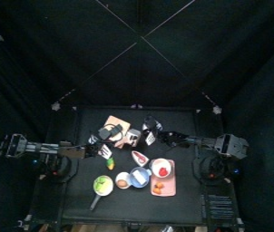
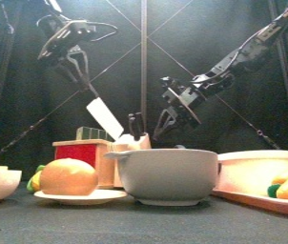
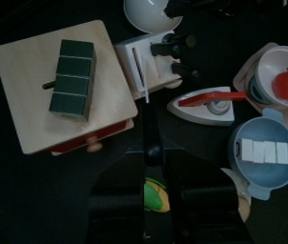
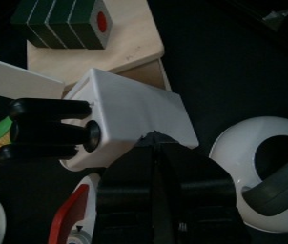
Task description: Put cleaver back in holder
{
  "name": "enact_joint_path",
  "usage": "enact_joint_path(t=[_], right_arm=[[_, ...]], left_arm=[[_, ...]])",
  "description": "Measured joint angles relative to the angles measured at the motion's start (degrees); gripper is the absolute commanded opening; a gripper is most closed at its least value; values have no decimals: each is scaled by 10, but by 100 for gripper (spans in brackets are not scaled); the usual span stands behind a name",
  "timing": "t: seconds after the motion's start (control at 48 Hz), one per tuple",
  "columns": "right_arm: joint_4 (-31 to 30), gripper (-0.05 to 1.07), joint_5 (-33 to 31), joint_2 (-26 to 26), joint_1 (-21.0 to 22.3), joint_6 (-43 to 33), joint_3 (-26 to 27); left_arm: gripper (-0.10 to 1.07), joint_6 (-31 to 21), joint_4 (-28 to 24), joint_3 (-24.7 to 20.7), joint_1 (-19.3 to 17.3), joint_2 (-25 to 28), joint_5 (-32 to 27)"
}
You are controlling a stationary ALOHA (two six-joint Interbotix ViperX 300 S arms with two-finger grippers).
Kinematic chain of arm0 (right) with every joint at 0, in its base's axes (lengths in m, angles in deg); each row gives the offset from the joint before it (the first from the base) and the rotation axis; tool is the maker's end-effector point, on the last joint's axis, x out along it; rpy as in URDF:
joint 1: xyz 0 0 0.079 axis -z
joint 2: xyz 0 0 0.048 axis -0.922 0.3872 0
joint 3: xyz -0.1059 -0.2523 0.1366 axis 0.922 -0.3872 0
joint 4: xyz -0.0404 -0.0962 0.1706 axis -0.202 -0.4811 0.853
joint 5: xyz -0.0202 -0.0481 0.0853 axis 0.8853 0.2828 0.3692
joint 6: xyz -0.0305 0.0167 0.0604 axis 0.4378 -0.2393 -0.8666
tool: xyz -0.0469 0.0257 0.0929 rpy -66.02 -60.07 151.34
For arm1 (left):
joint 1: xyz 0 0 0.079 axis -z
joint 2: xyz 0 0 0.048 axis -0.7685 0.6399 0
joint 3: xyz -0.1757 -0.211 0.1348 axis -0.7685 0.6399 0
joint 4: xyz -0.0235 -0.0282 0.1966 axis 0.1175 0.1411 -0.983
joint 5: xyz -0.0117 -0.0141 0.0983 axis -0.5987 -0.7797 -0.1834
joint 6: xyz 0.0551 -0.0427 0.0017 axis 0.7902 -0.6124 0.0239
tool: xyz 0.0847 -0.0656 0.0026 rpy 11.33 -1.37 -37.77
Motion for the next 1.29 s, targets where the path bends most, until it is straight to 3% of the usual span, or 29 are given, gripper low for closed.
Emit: enact_joint_path(t=[1.292], right_arm=[[-5,38,1,17,-2,4,16]], left_arm=[[32,1,0,14,-25,1,18]])
